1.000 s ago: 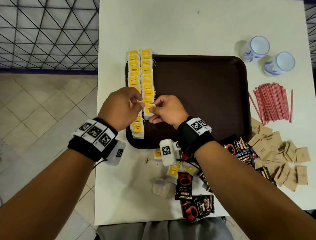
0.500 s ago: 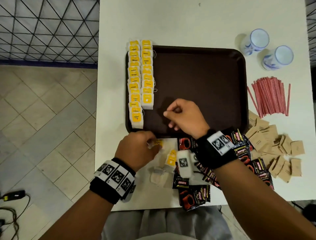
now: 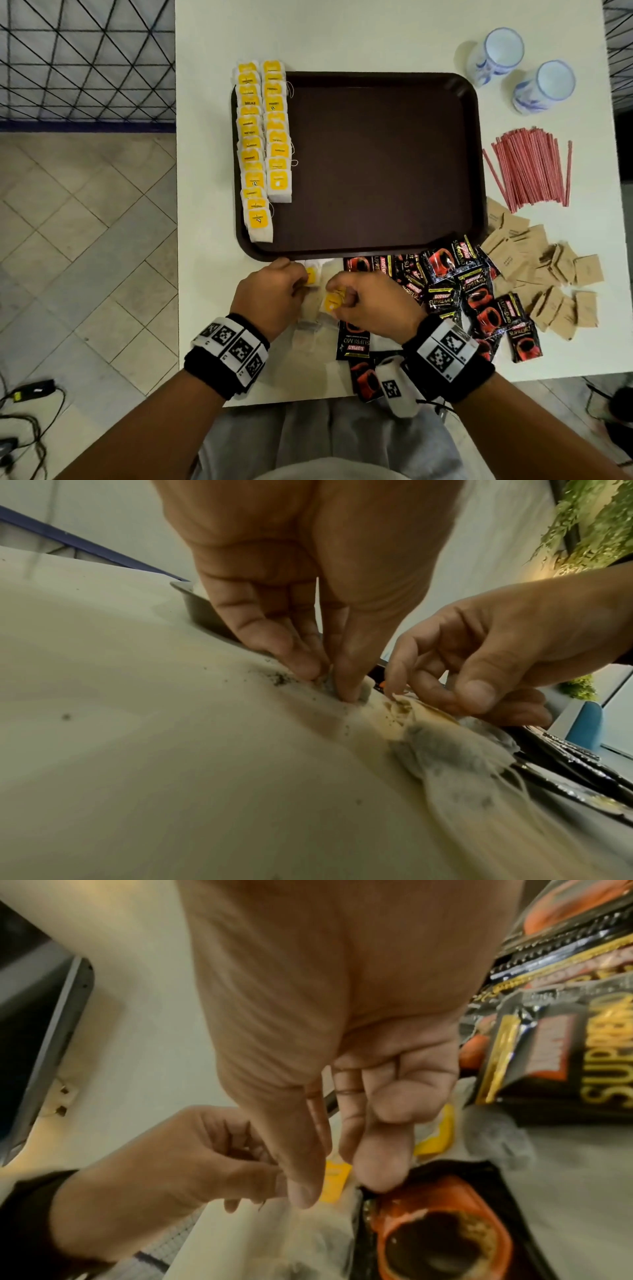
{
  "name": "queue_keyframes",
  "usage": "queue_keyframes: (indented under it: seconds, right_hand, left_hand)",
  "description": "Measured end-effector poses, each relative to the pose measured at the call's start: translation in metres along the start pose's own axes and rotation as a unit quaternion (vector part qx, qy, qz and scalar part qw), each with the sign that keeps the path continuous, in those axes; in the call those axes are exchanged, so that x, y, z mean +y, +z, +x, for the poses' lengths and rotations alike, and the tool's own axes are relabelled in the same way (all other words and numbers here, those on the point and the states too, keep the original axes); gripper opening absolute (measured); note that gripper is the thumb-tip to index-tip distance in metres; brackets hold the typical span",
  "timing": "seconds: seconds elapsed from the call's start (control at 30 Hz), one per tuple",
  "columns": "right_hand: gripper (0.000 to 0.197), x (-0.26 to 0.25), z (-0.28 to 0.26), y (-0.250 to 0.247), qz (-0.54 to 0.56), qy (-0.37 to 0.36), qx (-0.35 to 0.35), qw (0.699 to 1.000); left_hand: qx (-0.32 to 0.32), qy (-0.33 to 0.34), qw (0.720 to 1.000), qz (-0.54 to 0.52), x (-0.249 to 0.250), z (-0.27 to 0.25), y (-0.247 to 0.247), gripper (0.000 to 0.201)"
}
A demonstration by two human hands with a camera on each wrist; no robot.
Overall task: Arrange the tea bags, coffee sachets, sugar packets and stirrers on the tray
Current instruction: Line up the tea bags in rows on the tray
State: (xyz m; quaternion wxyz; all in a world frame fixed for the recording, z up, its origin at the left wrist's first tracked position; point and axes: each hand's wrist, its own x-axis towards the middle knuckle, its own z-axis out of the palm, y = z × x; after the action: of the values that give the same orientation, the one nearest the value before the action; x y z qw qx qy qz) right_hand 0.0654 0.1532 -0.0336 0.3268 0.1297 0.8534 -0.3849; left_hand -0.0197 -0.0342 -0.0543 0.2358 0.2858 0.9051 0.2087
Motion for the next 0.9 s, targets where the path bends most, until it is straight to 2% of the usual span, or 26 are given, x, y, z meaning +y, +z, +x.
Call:
queue_keyframes:
  seconds: [0.17,0.3,0.37,0.47,0.57,0.73,0.9]
  right_hand:
    - [0.040,-0.001,0.001,0.008,-0.123,-0.051,0.005,0.991]
    - [0.026,-0.001,0.001,0.010,-0.146,-0.063,0.018,0.987]
    - [0.017,-0.001,0.000,0.010,-0.150,-0.065,0.021,0.986]
    - [0.016,-0.001,-0.003,0.010,-0.130,-0.075,0.040,0.988]
    - [0.012,0.002,-0.008,0.010,-0.083,-0.083,0.067,0.991]
    - [0.006,0.005,-0.011,0.003,-0.004,-0.098,0.102,0.990]
    - [0.007,0.002,-0.018,-0.006,0.053,-0.094,0.120,0.987]
  left_hand:
    - [0.013,0.017,1.000,0.000,0.003,-0.006,0.003,0.016]
    - [0.045,-0.023,0.998,-0.029,0.005,-0.009,0.010,0.030]
    - [0.038,-0.050,0.997,-0.043,0.006,-0.009,0.011,0.027]
    - [0.030,-0.068,0.996,-0.056,0.005,-0.008,0.014,0.032]
    - [0.025,-0.044,0.998,-0.035,0.004,-0.011,0.018,0.040]
    - [0.046,-0.004,0.999,-0.025,0.001,-0.015,0.018,0.018]
    - [0.046,0.023,0.991,-0.120,0.004,-0.018,0.004,0.012]
